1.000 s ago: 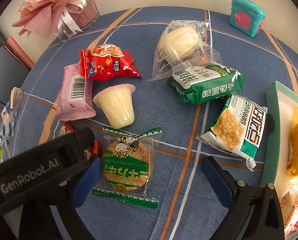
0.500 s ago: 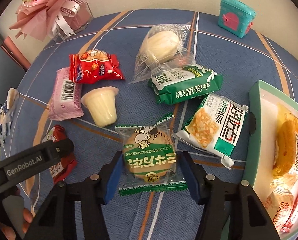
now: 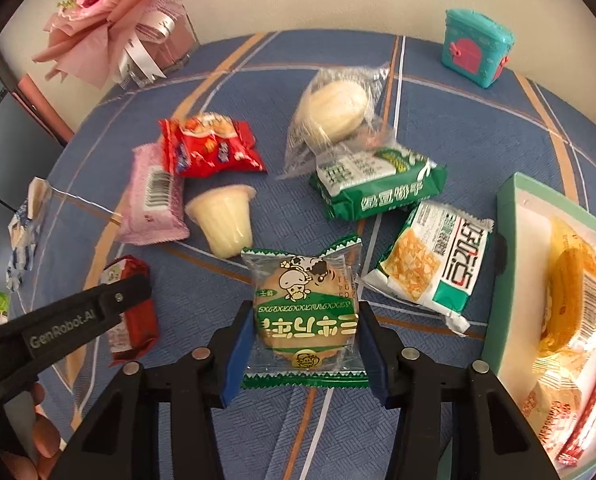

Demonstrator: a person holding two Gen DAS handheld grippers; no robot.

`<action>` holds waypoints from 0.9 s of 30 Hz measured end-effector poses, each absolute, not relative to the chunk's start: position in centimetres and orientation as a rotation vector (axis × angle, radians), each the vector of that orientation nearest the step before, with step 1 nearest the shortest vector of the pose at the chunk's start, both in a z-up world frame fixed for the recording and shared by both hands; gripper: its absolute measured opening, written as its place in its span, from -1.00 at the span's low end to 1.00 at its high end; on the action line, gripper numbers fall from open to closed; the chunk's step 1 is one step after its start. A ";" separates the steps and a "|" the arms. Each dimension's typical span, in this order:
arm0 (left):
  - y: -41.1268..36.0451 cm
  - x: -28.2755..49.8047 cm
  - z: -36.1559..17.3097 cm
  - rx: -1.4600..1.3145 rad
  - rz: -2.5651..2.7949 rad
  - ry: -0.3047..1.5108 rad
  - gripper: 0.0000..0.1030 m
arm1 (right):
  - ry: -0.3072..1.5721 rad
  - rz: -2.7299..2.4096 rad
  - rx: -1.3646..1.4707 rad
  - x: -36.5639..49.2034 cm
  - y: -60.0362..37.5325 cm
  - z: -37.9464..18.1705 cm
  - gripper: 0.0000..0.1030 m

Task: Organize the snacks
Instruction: 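Grasp the red-white milk packet with the left gripper while the right grasps the green-white cookie packet, then lift both held packets and carry them over the white tray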

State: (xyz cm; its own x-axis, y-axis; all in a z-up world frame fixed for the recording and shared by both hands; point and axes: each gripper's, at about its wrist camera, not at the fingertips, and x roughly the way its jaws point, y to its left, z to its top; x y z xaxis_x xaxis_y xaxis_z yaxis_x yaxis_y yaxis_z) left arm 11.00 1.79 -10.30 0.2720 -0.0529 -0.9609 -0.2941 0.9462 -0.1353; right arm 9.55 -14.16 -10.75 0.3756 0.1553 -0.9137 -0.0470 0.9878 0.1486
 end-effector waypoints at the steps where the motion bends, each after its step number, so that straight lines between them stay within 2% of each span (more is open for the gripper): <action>1: 2.3 11.0 -9.3 -0.312 0.164 1.283 -0.21 | 1.173 0.130 0.106 9.4 -14.4 -10.3 0.01; 12: 0.5 9.9 -5.3 -0.285 0.141 1.197 -0.22 | 1.126 0.120 0.140 7.2 -16.8 -6.4 0.01; 18: -0.5 9.7 -4.8 -0.255 0.127 1.160 -0.22 | 1.104 0.105 0.152 6.8 -18.0 -5.0 0.01; 27: -5.2 8.8 -3.3 -0.201 0.058 1.150 -0.21 | 1.095 0.063 0.205 5.8 -21.5 -3.9 0.01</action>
